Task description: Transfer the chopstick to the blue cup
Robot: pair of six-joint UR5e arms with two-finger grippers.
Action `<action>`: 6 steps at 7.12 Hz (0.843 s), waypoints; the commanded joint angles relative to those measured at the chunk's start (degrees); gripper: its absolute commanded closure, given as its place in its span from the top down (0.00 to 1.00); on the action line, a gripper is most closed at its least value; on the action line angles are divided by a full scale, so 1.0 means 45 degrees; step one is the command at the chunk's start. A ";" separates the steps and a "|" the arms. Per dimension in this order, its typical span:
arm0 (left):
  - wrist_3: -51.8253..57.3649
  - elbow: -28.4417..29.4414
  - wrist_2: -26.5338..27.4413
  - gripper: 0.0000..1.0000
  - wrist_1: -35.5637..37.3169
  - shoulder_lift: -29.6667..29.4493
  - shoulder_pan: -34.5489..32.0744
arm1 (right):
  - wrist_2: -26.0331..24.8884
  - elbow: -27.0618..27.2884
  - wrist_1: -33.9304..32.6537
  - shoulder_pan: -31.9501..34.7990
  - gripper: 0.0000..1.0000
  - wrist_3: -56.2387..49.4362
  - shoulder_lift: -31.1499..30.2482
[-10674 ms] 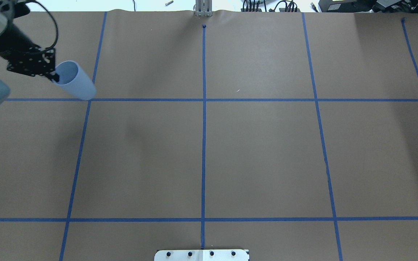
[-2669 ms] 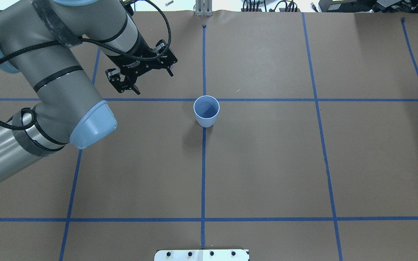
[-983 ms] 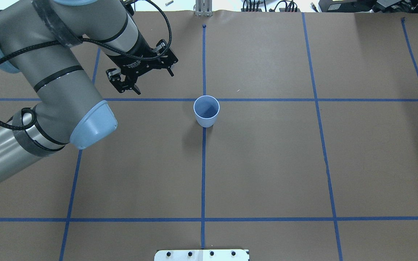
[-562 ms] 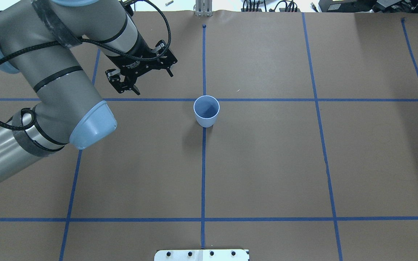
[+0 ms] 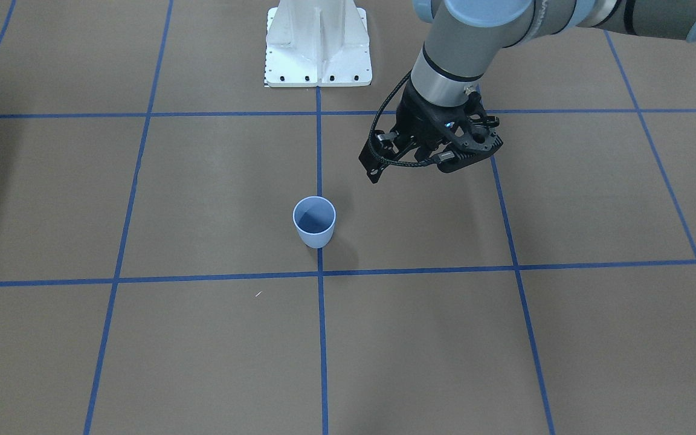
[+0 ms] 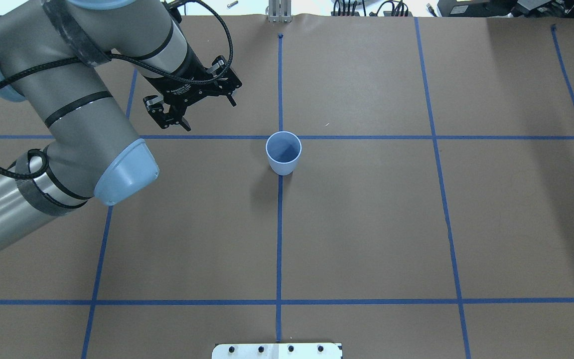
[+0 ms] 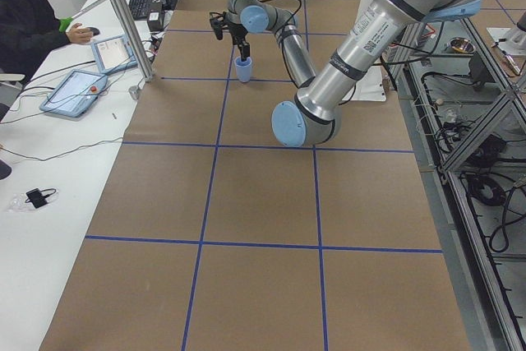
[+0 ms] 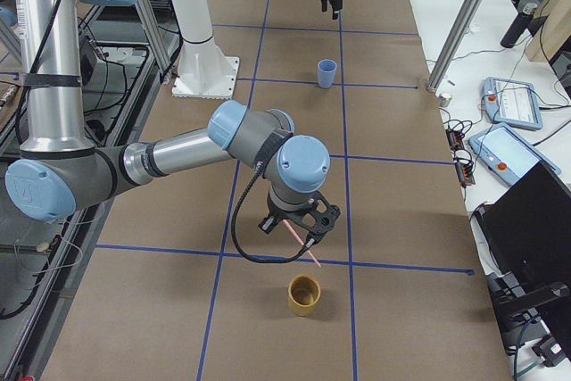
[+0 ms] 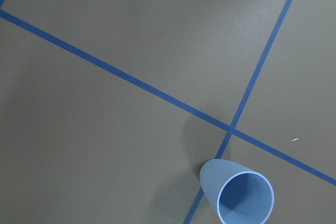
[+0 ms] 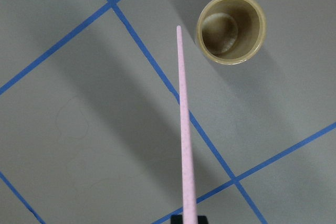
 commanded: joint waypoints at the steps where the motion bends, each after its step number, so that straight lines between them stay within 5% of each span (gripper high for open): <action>1: 0.0044 -0.0039 -0.0003 0.99 -0.0072 0.0249 -0.0001 | 0.0229 0.0468 -0.1864 0.0019 0.00 0.0020 0.1302; 3: 0.0064 -0.0466 0.0017 0.99 -0.0072 0.0482 -0.0021 | 0.1281 0.0508 -0.3300 -0.0446 0.00 0.0155 0.2712; 6: 0.2275 -0.1403 -0.0139 0.99 0.0083 0.1690 -0.1479 | 0.2201 0.0626 -0.3264 -0.1773 0.00 0.1613 0.4351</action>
